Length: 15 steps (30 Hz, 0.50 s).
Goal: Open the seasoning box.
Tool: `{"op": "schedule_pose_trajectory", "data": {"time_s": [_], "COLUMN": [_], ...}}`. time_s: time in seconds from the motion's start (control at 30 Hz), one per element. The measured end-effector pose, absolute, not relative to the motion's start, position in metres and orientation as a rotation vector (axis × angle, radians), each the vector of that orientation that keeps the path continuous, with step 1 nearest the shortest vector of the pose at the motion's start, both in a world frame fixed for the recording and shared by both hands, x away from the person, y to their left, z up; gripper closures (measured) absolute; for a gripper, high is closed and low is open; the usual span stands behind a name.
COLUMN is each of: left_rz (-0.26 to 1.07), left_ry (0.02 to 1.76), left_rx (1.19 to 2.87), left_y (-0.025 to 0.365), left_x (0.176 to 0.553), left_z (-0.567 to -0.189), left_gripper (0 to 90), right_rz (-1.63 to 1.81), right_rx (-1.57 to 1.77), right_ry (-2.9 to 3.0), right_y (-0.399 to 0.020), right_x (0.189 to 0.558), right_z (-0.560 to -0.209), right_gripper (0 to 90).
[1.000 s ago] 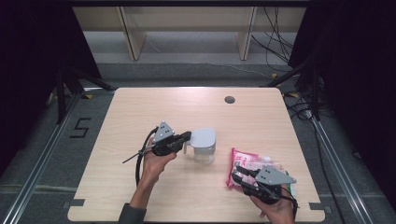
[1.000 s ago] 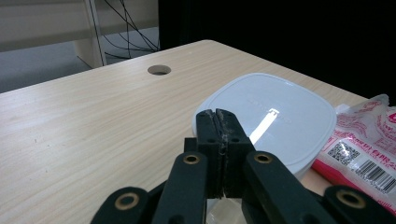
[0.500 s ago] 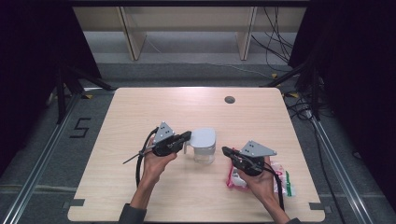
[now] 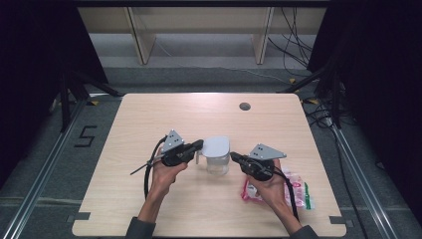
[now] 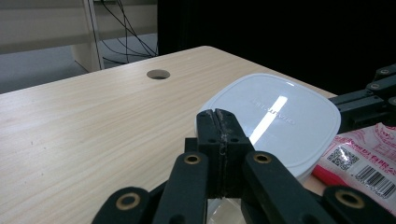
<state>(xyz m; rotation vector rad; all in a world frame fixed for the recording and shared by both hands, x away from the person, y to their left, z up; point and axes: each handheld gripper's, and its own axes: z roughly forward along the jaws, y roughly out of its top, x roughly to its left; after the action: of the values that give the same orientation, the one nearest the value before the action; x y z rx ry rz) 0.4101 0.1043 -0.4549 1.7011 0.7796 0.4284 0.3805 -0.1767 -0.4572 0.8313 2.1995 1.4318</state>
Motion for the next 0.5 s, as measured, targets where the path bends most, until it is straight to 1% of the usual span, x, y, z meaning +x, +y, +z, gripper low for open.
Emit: {"op": "schedule_pose_trajectory", "data": {"time_s": [0.1,0.27,0.3,0.33,0.37,0.4,0.43,0.47,0.5], "left_rz": [0.42,0.409,0.402,0.373,0.353,0.348,0.343,0.336,0.326], "left_ry": [0.788,0.795,0.785,0.799,0.784,0.781,0.783,0.802,0.79], "left_rx": [1.699,1.69,1.689,1.675,1.661,1.663,1.662,1.653,1.658], "left_y": [0.1041,0.1058,0.1067,0.108,0.1085,0.1091,0.1092,0.1094,0.1114], "left_x": [0.4088,0.4094,0.4105,0.4101,0.4107,0.4103,0.4099,0.4086,0.4075], "left_z": [-0.4547,-0.4559,-0.456,-0.4553,-0.4551,-0.4541,-0.4533,-0.4521,-0.45], "left_gripper": [88.8,88.7,87.4,83.4,75.1,70.4,57.9,57.9,53.8], "right_rz": [1.431,1.419,1.415,1.413,1.424,1.42,1.438,1.438,1.442], "right_rx": [0.855,0.785,0.783,0.779,0.793,0.821,0.811,0.811,0.796], "right_ry": [2.204,2.202,2.206,2.205,2.184,2.212,2.204,2.204,2.186], "right_y": [-0.1743,-0.1716,-0.1712,-0.1704,-0.1689,-0.1694,-0.1695,-0.1695,-0.1698], "right_x": [0.3804,0.3829,0.383,0.3832,0.3836,0.3823,0.384,0.384,0.3853], "right_z": [-0.4574,-0.4523,-0.4513,-0.4505,-0.4508,-0.4492,-0.4489,-0.4489,-0.4486], "right_gripper": [90.0,90.0,90.0,90.0,90.0,90.0,90.0,90.0,90.0]}}
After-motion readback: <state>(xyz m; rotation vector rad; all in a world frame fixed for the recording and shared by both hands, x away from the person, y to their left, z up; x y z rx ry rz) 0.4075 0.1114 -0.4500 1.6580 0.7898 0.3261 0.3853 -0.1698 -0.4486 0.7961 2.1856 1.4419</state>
